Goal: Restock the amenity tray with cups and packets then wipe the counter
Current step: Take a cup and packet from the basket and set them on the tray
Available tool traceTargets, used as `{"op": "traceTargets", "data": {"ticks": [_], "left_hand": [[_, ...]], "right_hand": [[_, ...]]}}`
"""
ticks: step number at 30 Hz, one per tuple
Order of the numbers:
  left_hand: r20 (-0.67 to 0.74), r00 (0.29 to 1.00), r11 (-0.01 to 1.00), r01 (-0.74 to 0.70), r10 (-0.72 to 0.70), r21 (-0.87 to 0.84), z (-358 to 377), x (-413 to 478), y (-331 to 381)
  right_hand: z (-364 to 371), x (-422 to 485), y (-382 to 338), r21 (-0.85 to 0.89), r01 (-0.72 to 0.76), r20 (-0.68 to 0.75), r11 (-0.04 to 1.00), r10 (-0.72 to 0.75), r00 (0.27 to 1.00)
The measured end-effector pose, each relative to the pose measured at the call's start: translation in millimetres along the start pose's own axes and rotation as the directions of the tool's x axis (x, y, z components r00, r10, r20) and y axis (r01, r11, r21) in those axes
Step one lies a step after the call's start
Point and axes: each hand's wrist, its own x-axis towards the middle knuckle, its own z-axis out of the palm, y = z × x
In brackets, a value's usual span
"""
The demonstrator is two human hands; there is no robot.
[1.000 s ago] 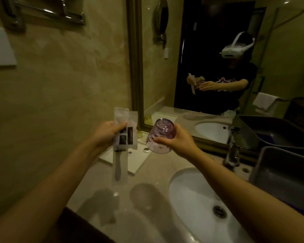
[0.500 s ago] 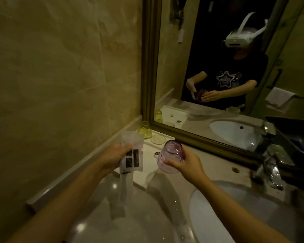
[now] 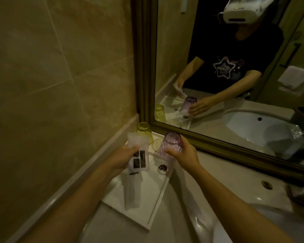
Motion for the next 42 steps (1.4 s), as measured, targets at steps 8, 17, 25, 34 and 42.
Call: {"op": "traceTargets", "data": {"ticks": [8,17,25,34,42], "left_hand": [[0.062,0.998,0.994,0.01,-0.004,-0.11,10.9,77.5,-1.4],[0.144,0.989,0.983,0.033,-0.007,-0.182,12.8,121.9,-13.1],[0.093,0.995,0.976,-0.008,0.029,-0.217,6.0,132.3,-23.0],[0.128,0.991,0.969,-0.006,0.039,-0.246,3.4,130.8,-25.5],[0.172,0.985,0.951,0.033,0.022,-0.308,2.7,114.4,-15.6]], "right_hand": [[27.2,52.6,25.4,0.023,-0.044,0.038,0.999,0.043,0.998],[38.1,79.5,37.7,-0.053,-0.029,0.053,0.998,0.032,0.998],[42.2,77.6,42.1,-0.128,0.009,0.039,0.992,-0.004,0.999],[45.5,75.3,50.5,-0.121,-0.022,0.021,0.992,0.025,0.999],[40.1,71.6,42.7,-0.114,-0.09,0.122,0.989,0.104,0.987]]}}
